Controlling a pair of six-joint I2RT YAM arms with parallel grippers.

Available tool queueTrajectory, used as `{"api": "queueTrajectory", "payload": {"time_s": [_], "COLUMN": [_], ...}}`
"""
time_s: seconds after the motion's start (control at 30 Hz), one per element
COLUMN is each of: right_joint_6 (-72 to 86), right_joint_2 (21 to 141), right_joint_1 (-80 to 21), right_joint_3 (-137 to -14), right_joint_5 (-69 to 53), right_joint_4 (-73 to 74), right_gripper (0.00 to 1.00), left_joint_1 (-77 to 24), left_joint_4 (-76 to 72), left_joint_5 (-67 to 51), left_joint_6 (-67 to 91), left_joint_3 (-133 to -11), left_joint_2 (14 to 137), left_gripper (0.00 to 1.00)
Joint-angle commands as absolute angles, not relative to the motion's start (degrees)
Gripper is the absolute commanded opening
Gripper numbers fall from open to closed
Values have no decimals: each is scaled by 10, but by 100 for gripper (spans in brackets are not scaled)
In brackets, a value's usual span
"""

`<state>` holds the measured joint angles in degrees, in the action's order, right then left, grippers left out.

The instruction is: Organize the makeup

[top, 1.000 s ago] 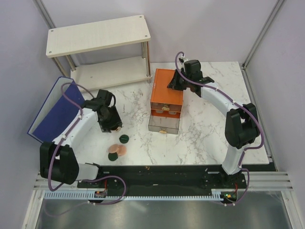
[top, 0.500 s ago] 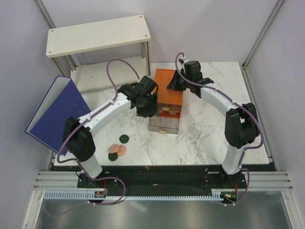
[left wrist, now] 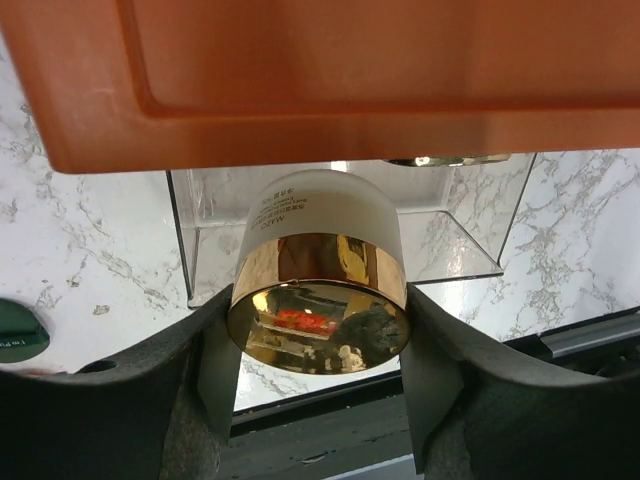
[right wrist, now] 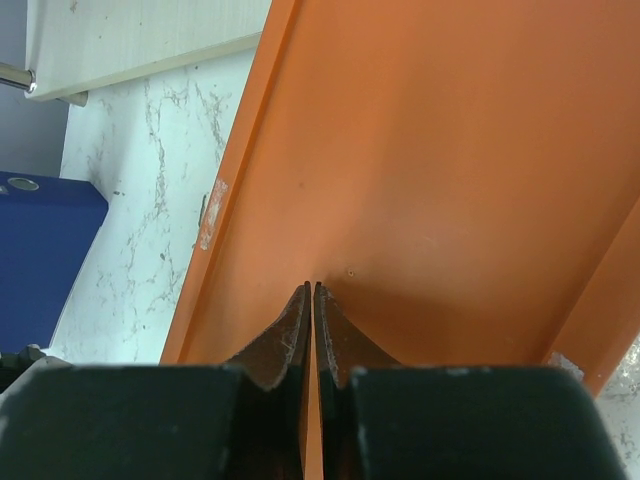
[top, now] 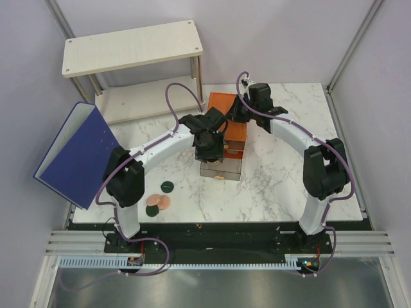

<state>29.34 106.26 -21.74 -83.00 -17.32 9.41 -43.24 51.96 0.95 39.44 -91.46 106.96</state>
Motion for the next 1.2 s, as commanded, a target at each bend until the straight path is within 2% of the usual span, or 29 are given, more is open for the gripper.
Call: {"api": "queueTrajectory", "payload": {"time_s": [0.0,0.77,1.03,1.17], "right_joint_6": [292,311,312,314], "right_joint_2": [1056,1053,1049,1048], "right_joint_1": [-218,-217,-217,-217], "right_joint_3": [-813,-792,-784,-784], "right_joint_5": [-175,-191,-195,-197], "right_joint_4": [107,82,78,77], "right_gripper": [11,14,14,14], "left_joint_1": [-434,-434,-435,-428], "left_joint_4": [518,548,562,578], "left_joint_5": [3,-9,-2,46], "left_joint_6": [406,386,384,385], "left_joint_3": [-940,-976,-976,-948], "left_joint_2": [1078,1095,1088,1024], "left_gripper": [50,69,69,68]}}
